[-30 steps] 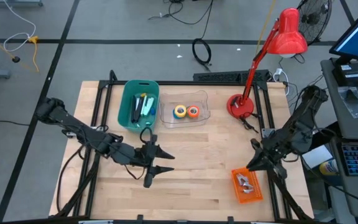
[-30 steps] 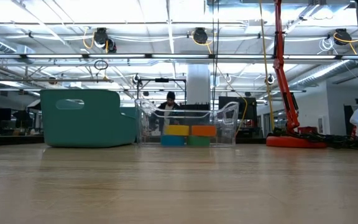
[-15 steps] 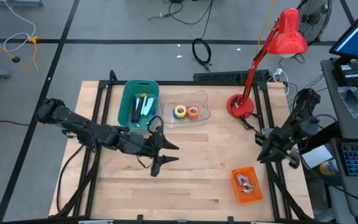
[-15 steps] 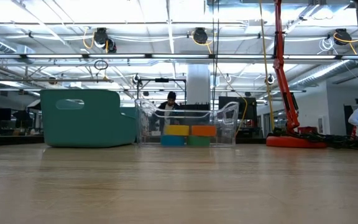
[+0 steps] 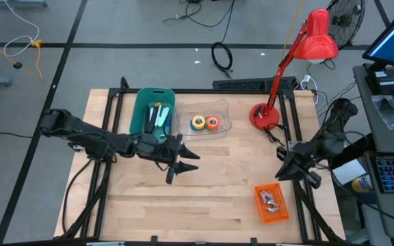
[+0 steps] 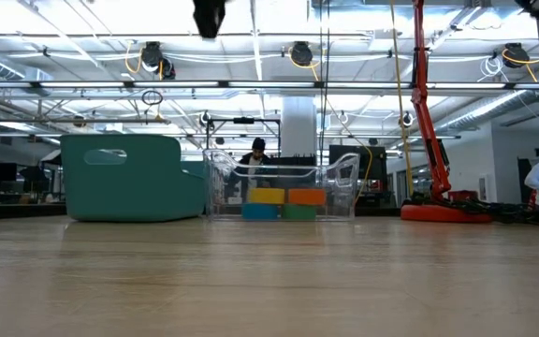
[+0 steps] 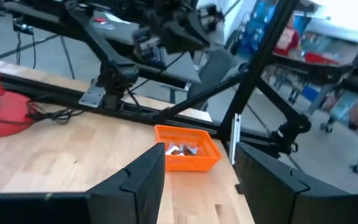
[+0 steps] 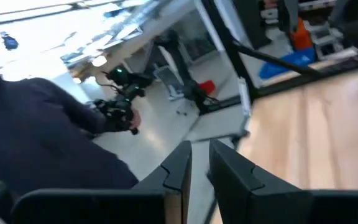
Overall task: Pick and place Stapler, Stapler remover, tape
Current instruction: Return to Home Position
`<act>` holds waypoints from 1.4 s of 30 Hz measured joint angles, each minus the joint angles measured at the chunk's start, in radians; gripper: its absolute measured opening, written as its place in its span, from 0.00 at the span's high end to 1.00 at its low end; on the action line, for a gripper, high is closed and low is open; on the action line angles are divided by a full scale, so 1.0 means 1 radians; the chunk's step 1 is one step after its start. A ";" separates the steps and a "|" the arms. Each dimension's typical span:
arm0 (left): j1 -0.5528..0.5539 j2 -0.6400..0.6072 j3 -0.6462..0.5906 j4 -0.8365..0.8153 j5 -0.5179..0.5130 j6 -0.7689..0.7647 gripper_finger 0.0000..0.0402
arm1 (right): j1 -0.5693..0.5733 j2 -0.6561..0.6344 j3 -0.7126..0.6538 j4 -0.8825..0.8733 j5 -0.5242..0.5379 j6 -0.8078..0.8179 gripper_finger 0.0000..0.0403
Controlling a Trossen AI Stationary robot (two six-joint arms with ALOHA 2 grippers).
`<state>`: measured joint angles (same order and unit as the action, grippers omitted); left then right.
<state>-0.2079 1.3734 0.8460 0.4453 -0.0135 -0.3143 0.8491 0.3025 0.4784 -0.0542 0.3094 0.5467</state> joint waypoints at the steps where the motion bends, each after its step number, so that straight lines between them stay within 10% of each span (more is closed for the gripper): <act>1: 0.012 0.000 -0.036 0.050 0.012 -0.008 0.51 | -0.012 0.004 -0.012 0.001 0.000 0.011 0.88; 14: 0.309 -0.127 -0.139 0.035 0.301 0.023 0.51 | -0.310 -0.141 -0.086 -0.009 -0.257 -0.004 0.88; 23: 0.335 -0.432 -0.140 -0.325 0.229 0.095 0.51 | -0.386 -0.301 -0.083 -0.038 -0.312 -0.067 0.88; 34: 0.255 -0.687 -0.435 -0.161 0.120 0.042 0.51 | -0.402 -0.292 -0.172 -0.037 -0.285 0.017 0.88; 42: 0.331 -0.956 -0.498 -0.370 0.144 0.039 0.51 | -0.410 -0.301 -0.141 -0.041 -0.286 -0.025 0.88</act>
<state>0.1231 0.4171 0.3484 0.0758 0.1307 -0.2752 0.4389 0.0017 0.3377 -0.0948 0.0238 0.5213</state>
